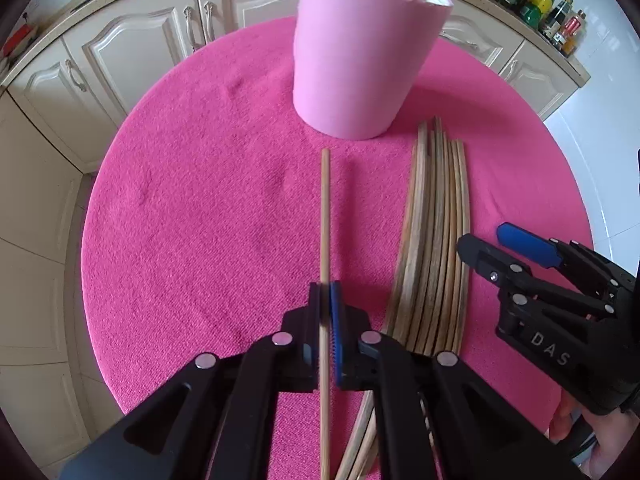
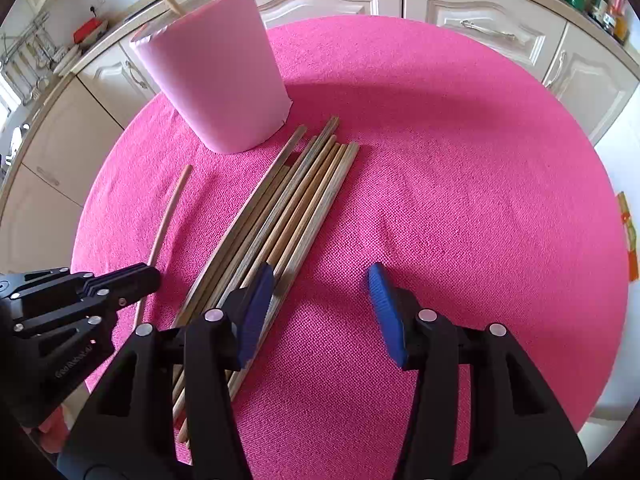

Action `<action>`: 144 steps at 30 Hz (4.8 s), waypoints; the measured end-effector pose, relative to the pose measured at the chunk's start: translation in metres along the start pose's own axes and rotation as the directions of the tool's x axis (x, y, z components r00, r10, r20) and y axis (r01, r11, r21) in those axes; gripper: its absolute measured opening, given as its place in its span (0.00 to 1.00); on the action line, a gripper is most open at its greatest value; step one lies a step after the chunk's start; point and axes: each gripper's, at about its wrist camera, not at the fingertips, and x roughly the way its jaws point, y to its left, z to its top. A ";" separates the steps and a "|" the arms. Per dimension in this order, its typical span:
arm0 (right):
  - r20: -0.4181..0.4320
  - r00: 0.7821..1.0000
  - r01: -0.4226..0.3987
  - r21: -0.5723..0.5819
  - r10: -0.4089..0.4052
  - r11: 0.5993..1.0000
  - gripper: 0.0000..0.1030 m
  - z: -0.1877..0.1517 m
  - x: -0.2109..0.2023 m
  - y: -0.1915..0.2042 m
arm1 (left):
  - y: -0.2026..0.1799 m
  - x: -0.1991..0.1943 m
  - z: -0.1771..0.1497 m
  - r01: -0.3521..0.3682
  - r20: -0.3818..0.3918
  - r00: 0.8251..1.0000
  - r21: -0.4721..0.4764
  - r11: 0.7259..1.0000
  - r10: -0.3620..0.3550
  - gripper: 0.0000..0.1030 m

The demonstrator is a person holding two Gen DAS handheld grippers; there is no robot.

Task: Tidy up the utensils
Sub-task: 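Close the left tool on a chopstick from the pile while the right tool grasps another, then lift both held chopsticks and carry them above the pink cup, then open the right tool then the left tool, dropping chopsticks into the cup, then move both open tools back down to the chopstick pile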

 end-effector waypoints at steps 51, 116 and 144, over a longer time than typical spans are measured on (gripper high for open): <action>0.134 0.963 -0.254 0.166 0.233 0.953 0.07 0.058 -0.058 -0.070 | -0.004 -0.071 0.020 0.126 0.262 0.959 -0.035 0.991 -0.113 0.05; 0.648 0.721 -0.249 -0.091 0.247 0.964 0.07 0.143 -0.097 0.010 | -0.001 -0.096 0.100 0.088 0.674 0.738 -0.132 0.987 0.024 0.05; 0.450 0.886 -0.125 -0.002 0.113 0.992 0.08 0.056 -0.084 -0.009 | 0.008 -0.087 0.038 0.059 0.417 0.909 -0.084 0.995 -0.019 0.32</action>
